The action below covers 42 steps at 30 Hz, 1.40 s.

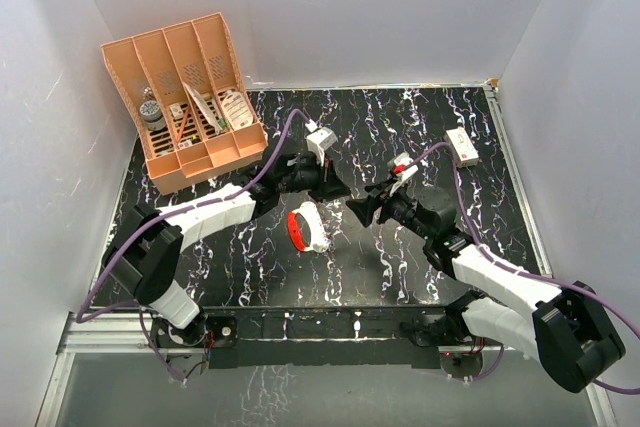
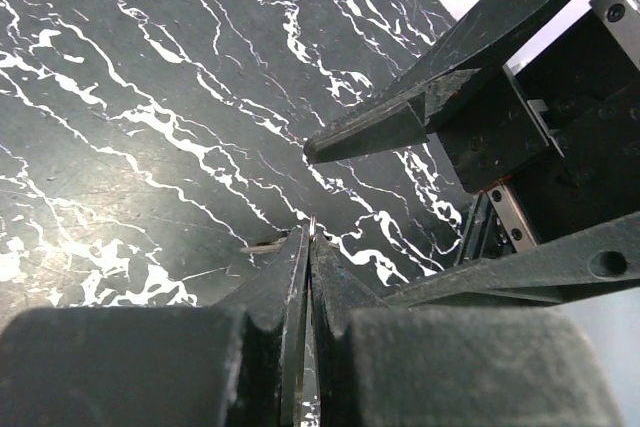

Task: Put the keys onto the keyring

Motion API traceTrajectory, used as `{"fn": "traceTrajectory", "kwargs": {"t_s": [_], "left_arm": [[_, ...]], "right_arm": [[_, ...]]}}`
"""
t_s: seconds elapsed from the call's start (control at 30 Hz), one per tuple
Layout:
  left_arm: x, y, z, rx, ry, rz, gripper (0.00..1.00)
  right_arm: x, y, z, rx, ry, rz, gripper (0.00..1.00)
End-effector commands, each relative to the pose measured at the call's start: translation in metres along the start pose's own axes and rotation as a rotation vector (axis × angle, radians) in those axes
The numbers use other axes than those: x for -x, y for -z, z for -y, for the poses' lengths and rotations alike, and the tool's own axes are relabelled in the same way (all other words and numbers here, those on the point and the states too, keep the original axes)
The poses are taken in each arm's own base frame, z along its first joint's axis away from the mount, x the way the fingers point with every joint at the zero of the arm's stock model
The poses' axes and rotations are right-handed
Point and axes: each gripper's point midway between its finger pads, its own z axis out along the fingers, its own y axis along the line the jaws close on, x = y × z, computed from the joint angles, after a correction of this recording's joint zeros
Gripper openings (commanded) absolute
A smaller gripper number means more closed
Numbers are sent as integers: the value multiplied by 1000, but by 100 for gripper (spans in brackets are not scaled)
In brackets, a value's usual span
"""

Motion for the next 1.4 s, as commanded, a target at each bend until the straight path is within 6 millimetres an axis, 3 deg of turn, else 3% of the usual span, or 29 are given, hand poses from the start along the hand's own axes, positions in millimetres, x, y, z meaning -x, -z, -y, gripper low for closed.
{"fn": "traceTrajectory", "kwargs": {"t_s": [0.0,0.23,0.5,0.63,0.73,0.9,1.07,1.37], "left_arm": [[25,1,26,-87,25,40,0],[27,14,35,-112,-10,67,0],[8,41,29,-140,-138,101,0],[3,54,37,-241,-236,151,0],[-5,54,38,-292,-258,132,0],[-7,48,44,-377,-256,122,0],[-5,45,48,-417,-239,91,0],[-3,41,49,-434,-191,52,0]], "right_arm": [[19,-3,4,-17,67,79,62],[29,4,1,-33,-18,93,63],[48,13,0,-21,-164,107,60],[53,11,-2,45,-213,95,55],[52,8,-10,122,-204,71,48],[42,8,-27,254,-135,34,47],[36,13,-35,307,-97,36,47],[31,15,-46,383,-96,12,36]]}}
